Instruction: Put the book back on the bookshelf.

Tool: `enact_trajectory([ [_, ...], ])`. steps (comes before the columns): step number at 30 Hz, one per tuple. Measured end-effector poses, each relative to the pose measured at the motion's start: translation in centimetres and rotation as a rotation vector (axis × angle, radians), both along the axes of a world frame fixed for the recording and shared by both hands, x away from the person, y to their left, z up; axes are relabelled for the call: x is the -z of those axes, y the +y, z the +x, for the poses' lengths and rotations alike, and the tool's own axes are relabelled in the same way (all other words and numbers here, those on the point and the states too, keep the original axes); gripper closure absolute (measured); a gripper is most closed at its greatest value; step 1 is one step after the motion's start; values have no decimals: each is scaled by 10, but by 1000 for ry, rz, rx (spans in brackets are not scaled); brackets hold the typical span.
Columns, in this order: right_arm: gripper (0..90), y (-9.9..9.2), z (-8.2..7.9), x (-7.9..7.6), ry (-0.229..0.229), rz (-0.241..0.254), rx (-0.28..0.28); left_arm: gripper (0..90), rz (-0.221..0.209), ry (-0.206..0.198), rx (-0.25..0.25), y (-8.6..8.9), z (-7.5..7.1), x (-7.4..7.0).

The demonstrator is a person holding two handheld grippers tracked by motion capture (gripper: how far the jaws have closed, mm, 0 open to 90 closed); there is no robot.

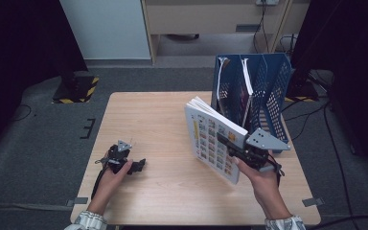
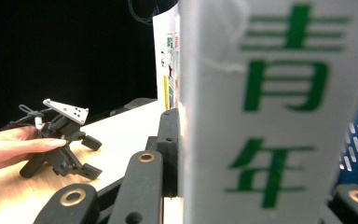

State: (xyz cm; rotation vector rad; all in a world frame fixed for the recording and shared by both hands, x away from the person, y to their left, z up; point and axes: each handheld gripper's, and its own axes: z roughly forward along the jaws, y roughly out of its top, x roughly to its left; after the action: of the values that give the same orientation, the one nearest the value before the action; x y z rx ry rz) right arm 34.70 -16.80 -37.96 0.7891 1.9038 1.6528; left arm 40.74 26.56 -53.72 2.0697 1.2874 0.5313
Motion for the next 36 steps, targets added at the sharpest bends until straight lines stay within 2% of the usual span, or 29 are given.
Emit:
enact_trajectory([
  [11, 737, -10, -1, -1, 2, -10, 4, 0, -2, 0, -1, 0, 0, 0],
  [23, 737, -16, -7, 2, 0, 9, -3, 0, -3, -1, 0, 0, 0, 0],
  [28, 738, -17, -9, 3, -4, 2, -2, 0, -2, 0, 2, 0, 0, 0],
  [36, 737, -31, -16, 2, -1, 2, 14, 0, -2, -1, 4, 0, 0, 0],
])
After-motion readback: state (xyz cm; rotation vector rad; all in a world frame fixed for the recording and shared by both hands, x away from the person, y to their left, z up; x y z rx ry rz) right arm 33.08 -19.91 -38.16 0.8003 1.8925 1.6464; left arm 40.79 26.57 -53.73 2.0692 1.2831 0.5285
